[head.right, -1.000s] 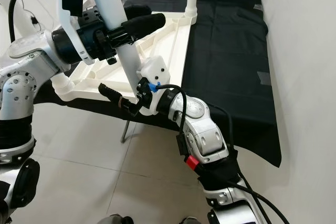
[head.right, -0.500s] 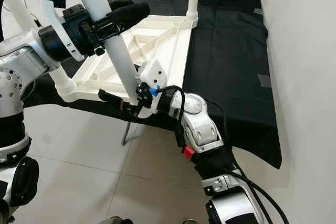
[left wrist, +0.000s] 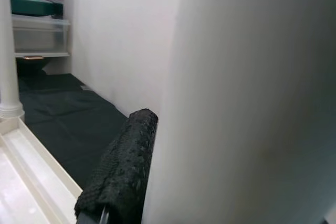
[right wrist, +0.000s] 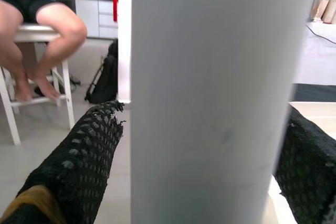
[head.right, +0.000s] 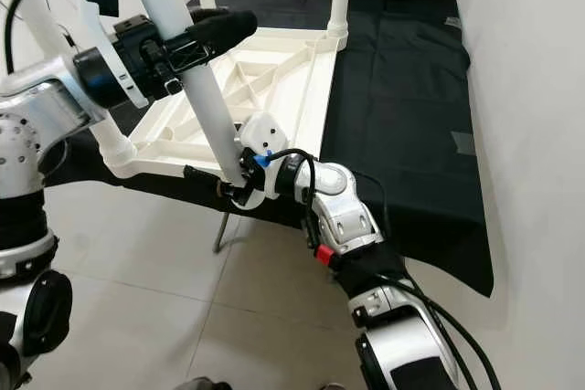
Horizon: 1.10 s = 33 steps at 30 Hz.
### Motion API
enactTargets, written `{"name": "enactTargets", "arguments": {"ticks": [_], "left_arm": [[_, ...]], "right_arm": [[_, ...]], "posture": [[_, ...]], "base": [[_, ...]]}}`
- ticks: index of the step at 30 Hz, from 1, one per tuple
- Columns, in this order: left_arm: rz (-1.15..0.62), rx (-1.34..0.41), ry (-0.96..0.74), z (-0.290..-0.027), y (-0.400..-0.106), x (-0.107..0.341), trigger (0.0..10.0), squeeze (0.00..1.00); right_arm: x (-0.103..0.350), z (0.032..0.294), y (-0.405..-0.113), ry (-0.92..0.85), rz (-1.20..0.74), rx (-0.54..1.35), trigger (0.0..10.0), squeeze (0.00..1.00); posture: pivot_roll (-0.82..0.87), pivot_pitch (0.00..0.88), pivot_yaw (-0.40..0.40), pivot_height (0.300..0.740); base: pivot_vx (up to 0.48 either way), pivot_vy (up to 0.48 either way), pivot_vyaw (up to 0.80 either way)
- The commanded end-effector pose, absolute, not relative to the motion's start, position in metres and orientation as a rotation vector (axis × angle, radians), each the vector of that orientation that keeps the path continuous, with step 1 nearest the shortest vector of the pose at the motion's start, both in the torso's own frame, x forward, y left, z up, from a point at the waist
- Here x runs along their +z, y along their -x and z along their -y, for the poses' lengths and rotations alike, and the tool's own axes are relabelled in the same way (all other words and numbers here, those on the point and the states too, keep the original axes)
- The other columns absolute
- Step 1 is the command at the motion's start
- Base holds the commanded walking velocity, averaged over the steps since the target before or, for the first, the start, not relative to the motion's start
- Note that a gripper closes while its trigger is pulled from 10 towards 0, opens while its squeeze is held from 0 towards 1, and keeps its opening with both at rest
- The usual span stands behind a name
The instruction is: Building children table
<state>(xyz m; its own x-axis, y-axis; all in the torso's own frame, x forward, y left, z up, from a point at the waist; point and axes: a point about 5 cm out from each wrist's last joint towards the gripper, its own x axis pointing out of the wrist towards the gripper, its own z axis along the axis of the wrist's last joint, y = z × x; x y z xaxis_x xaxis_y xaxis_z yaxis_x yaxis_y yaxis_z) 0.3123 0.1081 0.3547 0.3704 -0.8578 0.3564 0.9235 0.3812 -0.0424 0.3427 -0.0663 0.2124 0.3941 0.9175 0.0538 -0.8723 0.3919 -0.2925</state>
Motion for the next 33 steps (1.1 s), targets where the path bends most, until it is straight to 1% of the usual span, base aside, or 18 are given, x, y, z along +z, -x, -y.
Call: {"name": "enactTargets", "arguments": {"ticks": [1, 6, 10, 17, 18, 20, 21, 24, 25, 33], "left_arm": [[0.349, -1.667, 0.378, -0.047, -0.279, 0.364, 0.0, 0.0], [0.334, -1.668, 0.385, -0.045, -0.279, 0.361, 0.0, 0.0], [0.328, -1.678, 0.374, -0.043, -0.276, 0.36, 0.0, 0.0], [0.319, -1.695, 0.36, -0.038, -0.275, 0.358, 0.0, 0.0], [0.319, -1.698, 0.358, -0.038, -0.275, 0.358, 0.0, 0.0], [0.317, -1.7, 0.357, -0.037, -0.275, 0.358, 0.0, 0.0], [0.316, -1.702, 0.353, -0.037, -0.275, 0.358, 0.0, 0.0], [0.315, -1.703, 0.35, -0.037, -0.275, 0.358, 0.0, 0.0], [0.314, -1.703, 0.347, -0.037, -0.275, 0.357, 0.0, 0.0], [0.311, -1.699, 0.332, -0.036, -0.275, 0.356, 0.0, 0.0]], "right_arm": [[0.224, 0.013, -0.323, 0.17, 0.301, 1.345, 10.0, 0.0], [0.231, 0.011, -0.322, 0.109, 0.326, 1.379, 10.0, 0.0], [0.234, 0.013, -0.321, 0.102, 0.322, 1.398, 10.0, 0.0], [0.232, 0.014, -0.323, 0.191, 0.254, 1.402, 10.0, 0.0], [0.233, 0.013, -0.323, 0.206, 0.244, 1.394, 9.5, 0.0], [0.235, 0.012, -0.324, 0.212, 0.237, 1.389, 9.5, 0.0], [0.237, 0.011, -0.325, 0.211, 0.227, 1.381, 4.9, 0.0], [0.238, 0.011, -0.325, 0.209, 0.22, 1.376, 4.9, 0.0], [0.241, 0.01, -0.326, 0.188, 0.209, 1.369, 0.0, 0.0], [0.245, 0.01, -0.327, 0.115, 0.148, 1.352, 0.0, 0.0]], "posture": [[0.01, 0.093, 0.053, 0.74], [0.01, 0.091, 0.056, 0.74], [0.01, 0.09, 0.057, 0.74], [0.0, 0.089, 0.058, 0.74], [0.0, 0.088, 0.059, 0.74], [0.0, 0.088, 0.059, 0.74], [0.0, 0.086, 0.06, 0.74], [0.0, 0.086, 0.06, 0.74], [0.0, 0.086, 0.06, 0.74], [-0.01, 0.085, 0.06, 0.74]], "base": [[0.0, 0.0, 0.0], [0.0, 0.0, 0.0], [0.0, 0.0, 0.0], [0.0, 0.0, 0.0], [0.0, 0.0, 0.0], [0.0, 0.0, 0.0], [0.0, 0.0, 0.0], [0.0, 0.0, 0.0], [0.0, 0.0, 0.0], [0.0, 0.0, 0.0]]}}
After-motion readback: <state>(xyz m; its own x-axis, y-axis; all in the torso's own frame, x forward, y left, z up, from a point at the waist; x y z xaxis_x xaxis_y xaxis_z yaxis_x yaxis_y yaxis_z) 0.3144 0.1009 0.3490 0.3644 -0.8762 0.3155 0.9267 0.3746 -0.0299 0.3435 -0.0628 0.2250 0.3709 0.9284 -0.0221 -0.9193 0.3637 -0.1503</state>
